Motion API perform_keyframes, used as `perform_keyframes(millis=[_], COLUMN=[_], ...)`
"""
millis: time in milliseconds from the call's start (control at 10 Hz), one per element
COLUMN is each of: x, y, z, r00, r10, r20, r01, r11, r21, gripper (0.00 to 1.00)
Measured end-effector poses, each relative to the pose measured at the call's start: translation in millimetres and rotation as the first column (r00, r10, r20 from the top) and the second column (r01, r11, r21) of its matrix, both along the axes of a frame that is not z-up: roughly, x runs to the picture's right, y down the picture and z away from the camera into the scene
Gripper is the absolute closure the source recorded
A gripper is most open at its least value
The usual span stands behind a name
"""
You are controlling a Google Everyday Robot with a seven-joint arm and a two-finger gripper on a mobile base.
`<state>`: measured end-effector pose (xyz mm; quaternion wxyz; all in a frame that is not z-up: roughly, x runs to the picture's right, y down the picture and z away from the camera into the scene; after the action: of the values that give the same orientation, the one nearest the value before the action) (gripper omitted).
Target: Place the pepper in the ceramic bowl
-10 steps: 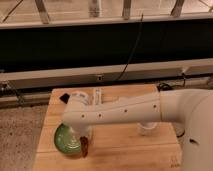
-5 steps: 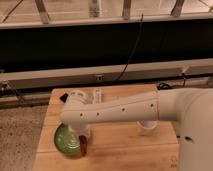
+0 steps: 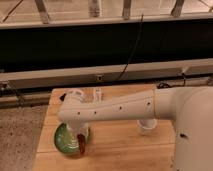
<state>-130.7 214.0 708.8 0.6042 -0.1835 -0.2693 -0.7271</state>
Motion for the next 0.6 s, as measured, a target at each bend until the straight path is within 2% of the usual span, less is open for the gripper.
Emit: perform_keyframes(millis=[100,200,600], x=[-1.1,-2.2,-3.6], y=[-0.7,-1.8,-5.3], z=[0.6,0.8,2.7], r00=[1.0,1.0,1.0], r10=[-0.005,-0.007,-0.018], r20=[0.002,0.005,0.007], r01=[0.005,0.007,0.018], r11=[1.0,1.0,0.9998], r21=[0.001,0.003,0.003], gripper=[0.95,0.9,0.52])
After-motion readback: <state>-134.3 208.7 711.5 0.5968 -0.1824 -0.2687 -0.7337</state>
